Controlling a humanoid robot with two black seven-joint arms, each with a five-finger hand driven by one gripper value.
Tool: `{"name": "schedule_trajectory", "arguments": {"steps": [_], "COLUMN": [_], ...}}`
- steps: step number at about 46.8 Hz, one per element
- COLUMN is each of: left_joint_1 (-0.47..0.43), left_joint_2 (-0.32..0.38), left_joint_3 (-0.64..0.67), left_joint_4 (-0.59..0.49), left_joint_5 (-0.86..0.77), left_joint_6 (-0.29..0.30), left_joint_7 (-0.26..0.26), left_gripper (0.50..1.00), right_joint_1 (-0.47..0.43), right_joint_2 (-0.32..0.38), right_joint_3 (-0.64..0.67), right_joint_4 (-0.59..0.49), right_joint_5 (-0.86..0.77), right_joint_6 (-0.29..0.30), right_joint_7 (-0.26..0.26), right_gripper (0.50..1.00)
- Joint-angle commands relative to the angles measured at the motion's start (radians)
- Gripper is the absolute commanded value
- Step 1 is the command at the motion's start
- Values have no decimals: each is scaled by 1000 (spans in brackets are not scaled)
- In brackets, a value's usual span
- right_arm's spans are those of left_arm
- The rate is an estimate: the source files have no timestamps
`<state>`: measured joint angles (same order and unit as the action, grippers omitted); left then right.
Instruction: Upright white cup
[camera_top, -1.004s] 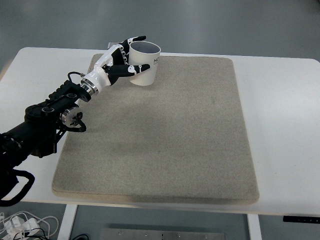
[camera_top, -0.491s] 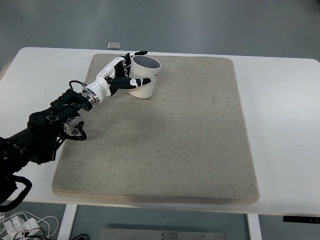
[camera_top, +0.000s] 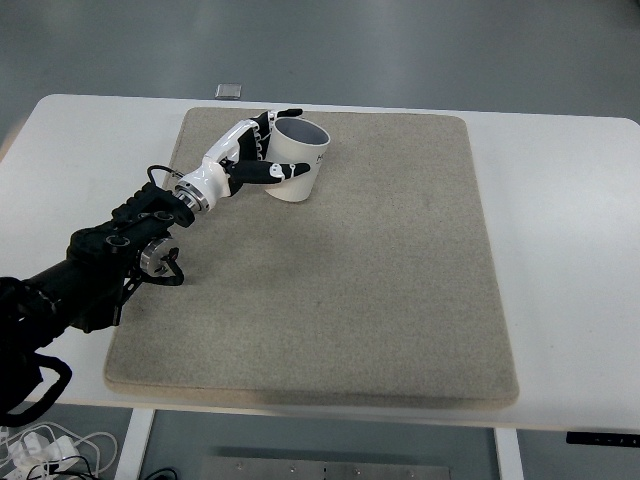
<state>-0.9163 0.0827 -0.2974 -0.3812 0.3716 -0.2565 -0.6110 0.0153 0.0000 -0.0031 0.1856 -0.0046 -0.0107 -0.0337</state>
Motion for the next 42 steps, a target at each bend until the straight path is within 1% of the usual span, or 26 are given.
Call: {"name": "schedule_trajectory", "arguments": {"steps": [1, 27, 42], "left_joint_1": [-1, -13, -52], "left_joint_2": [0, 0, 12], "left_joint_3": [-2, -2, -40], "left_joint_4": [-4, -10, -24], "left_joint_5": [0, 0, -16], "left_joint_6": [-1, -1, -13], "left_joint_7": [0, 0, 0], "left_gripper": [994, 994, 996], "right_joint_1": [0, 0, 0], "right_joint_2": [0, 0, 0], "right_joint_3": [0, 0, 0], "right_joint_4": [0, 0, 0], "right_joint_5": [0, 0, 0], "right_joint_6": [0, 0, 0], "right_joint_7": [0, 0, 0], "right_gripper": [952, 952, 952]}}
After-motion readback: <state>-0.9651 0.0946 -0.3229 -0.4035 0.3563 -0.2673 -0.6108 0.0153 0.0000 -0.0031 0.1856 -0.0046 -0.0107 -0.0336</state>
